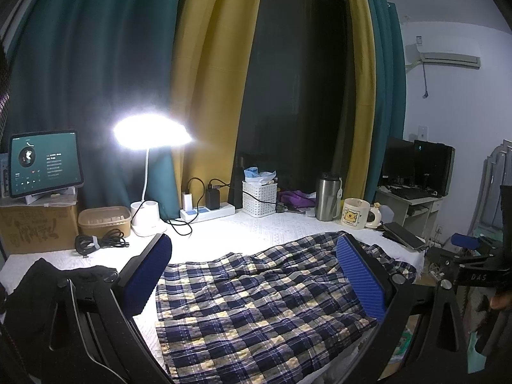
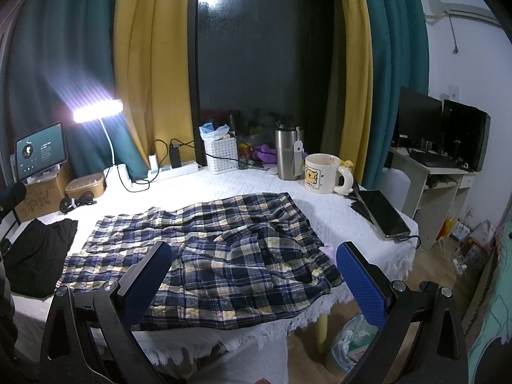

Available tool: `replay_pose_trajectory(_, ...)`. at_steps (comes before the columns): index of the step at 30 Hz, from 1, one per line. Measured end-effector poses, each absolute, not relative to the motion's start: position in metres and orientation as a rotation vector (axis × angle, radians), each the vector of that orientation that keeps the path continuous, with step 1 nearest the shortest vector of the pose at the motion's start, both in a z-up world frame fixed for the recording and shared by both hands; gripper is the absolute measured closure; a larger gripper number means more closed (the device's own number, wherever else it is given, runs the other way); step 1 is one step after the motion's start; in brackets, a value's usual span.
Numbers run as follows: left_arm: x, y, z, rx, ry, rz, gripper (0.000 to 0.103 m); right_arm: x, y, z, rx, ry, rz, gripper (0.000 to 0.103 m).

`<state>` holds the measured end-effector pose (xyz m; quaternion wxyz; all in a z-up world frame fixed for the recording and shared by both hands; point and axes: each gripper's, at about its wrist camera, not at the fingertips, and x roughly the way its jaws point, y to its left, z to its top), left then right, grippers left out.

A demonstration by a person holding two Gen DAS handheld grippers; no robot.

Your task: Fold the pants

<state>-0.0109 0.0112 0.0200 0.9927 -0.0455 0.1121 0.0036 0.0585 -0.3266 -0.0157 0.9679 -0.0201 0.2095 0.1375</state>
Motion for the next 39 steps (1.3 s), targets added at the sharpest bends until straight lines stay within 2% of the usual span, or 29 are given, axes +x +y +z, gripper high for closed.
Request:
replay_pose_trajectory(7, 0.006, 0.01, 0.017, -0.084, 0.257, 0.012, 0.002, 0.072, -0.326, -0.026, -0.049, 0.458, 0.276, 0.0)
replay_pose_trajectory(39, 0.144, 0.038, -0.024, -0.095, 0.504, 0.116, 0.002, 0.251, -0.311, -0.065, -0.059, 0.691, 0.279, 0.0)
